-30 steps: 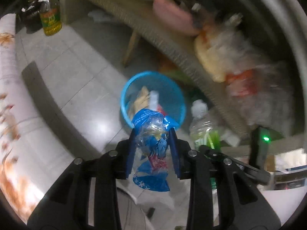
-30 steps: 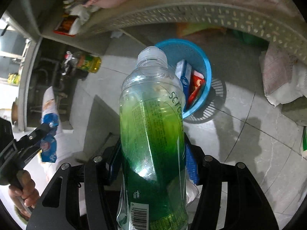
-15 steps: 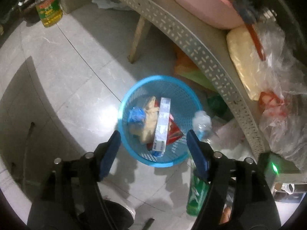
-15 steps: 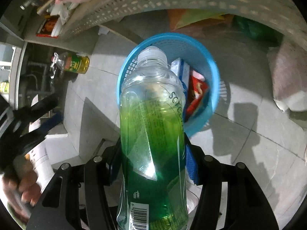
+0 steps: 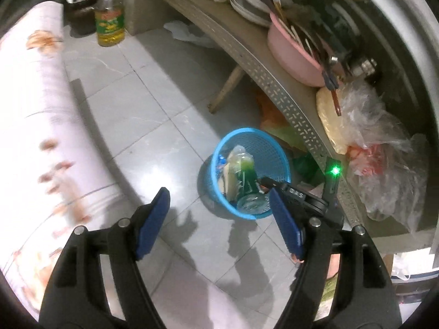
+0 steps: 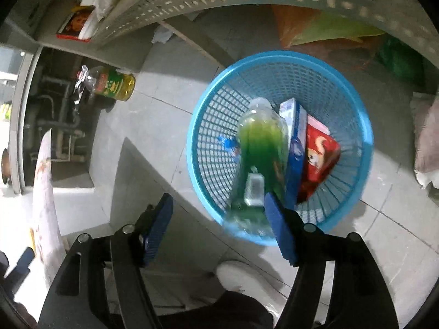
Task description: Collect trash
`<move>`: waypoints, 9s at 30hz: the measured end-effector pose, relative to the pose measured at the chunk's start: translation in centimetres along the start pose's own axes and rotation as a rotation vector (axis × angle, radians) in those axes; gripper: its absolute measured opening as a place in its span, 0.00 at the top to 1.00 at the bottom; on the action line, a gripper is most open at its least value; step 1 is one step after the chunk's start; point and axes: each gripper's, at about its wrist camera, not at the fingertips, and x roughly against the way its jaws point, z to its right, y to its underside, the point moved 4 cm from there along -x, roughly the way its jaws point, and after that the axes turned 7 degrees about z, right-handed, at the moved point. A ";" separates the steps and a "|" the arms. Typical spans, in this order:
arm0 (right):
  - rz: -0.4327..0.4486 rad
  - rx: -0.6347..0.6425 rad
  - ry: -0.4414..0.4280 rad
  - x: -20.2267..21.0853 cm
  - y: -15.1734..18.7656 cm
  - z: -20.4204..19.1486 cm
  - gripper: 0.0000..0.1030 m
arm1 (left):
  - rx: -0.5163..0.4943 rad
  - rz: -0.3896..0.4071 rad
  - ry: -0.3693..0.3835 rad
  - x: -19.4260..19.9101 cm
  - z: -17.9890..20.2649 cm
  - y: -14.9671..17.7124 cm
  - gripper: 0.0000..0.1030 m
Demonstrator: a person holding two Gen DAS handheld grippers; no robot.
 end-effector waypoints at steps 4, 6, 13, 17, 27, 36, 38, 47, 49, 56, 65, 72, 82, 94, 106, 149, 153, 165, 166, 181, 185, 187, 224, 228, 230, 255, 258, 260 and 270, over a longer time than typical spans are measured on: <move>0.016 0.006 -0.005 2.8 2.0 0.9 0.35 | 0.026 0.062 0.041 3.8 -2.1 1.5 0.31; 0.032 0.030 0.000 4.4 2.8 0.7 0.35 | 0.037 0.107 0.051 5.8 -3.2 2.4 0.31; 0.129 0.250 -0.028 10.4 3.7 -5.9 0.35 | 0.082 0.287 0.015 14.2 -9.0 5.7 0.31; 0.212 0.472 -0.115 14.1 4.2 -14.2 0.28 | 0.145 0.400 -0.069 19.4 -14.6 6.8 0.31; 0.275 1.260 -0.341 14.9 14.9 -39.1 0.13 | 0.380 0.436 -0.203 24.1 -29.2 5.9 0.27; 0.062 1.719 -0.295 4.5 23.0 -51.4 0.10 | 0.522 0.392 -0.213 21.5 -39.2 0.4 0.28; -0.003 1.753 -0.286 2.7 24.2 -52.4 0.10 | 0.518 0.360 -0.209 20.3 -40.2 -0.4 0.32; -0.158 1.744 -0.217 -1.8 25.2 -52.8 0.12 | 0.423 0.304 -0.236 17.3 -40.4 -1.1 0.78; -0.156 1.726 -0.223 -1.7 25.3 -52.5 0.13 | 0.407 0.301 -0.243 17.1 -40.1 -0.9 0.87; -0.172 1.633 -0.182 0.7 26.3 -49.6 0.15 | 0.367 0.335 -0.307 18.6 -37.8 1.8 0.96; -0.078 1.526 -0.083 7.0 30.5 -40.7 0.15 | 0.373 0.384 -0.355 22.4 -32.6 13.5 0.96; -0.053 1.455 -0.071 11.5 33.5 -34.9 0.15 | 0.501 0.397 -0.328 24.3 -28.3 22.3 0.84; -0.090 1.276 -0.148 13.6 33.7 -32.5 0.15 | 0.482 0.468 -0.170 27.3 -22.9 26.6 0.43; -0.057 1.260 -0.116 13.8 34.2 -32.2 0.15 | 0.391 0.449 -0.391 25.6 -26.2 22.8 0.56; -0.050 1.259 -0.118 13.5 34.1 -32.3 0.15 | 0.409 0.543 -0.139 29.0 -22.8 27.5 0.31; -0.069 1.180 -0.095 13.2 31.8 -30.7 0.23 | -0.048 0.276 -0.426 20.5 -14.4 26.3 0.60; -0.072 1.164 -0.108 13.4 31.4 -30.7 0.23 | -0.046 0.277 -0.423 20.5 -14.3 26.2 0.61; -0.063 1.145 -0.129 14.1 31.0 -30.9 0.25 | -0.036 0.307 -0.428 21.3 -13.9 25.8 0.61; -0.062 1.144 -0.131 14.1 31.1 -30.9 0.25 | -0.036 0.309 -0.427 21.3 -13.8 25.8 0.61; -0.050 1.134 -0.152 14.9 30.7 -31.2 0.25 | -0.035 0.339 -0.429 22.1 -13.3 25.4 0.61; -0.047 1.127 -0.156 15.0 30.5 -31.2 0.25 | -0.034 0.346 -0.426 22.2 -13.2 25.3 0.61; -0.041 1.122 -0.158 15.2 30.3 -31.2 0.25 | -0.032 0.351 -0.422 22.3 -13.1 25.1 0.61; 0.148 0.125 0.046 10.0 1.8 -1.6 0.25 | -0.265 0.176 0.042 7.6 5.5 7.1 0.61; 0.148 0.063 0.084 5.2 -1.0 0.1 0.24 | -0.254 0.126 0.044 4.9 6.0 5.9 0.61; 0.156 0.031 0.136 3.2 -2.2 1.9 0.24 | -0.253 0.103 0.034 3.6 6.0 5.5 0.61; 0.208 0.009 0.133 12.0 6.6 8.8 0.24 | -0.130 -0.087 0.110 -13.0 16.7 0.3 0.22; 0.228 0.026 0.131 12.7 6.5 8.3 0.24 | -0.115 -0.055 0.158 -11.2 16.8 0.4 0.19; 0.230 0.029 0.133 12.9 6.6 8.0 0.24 | -0.136 -0.012 0.162 -9.0 16.7 0.3 0.19; 0.345 0.208 0.091 19.0 8.9 2.4 0.24 | -0.241 0.210 0.201 5.4 15.0 3.6 0.19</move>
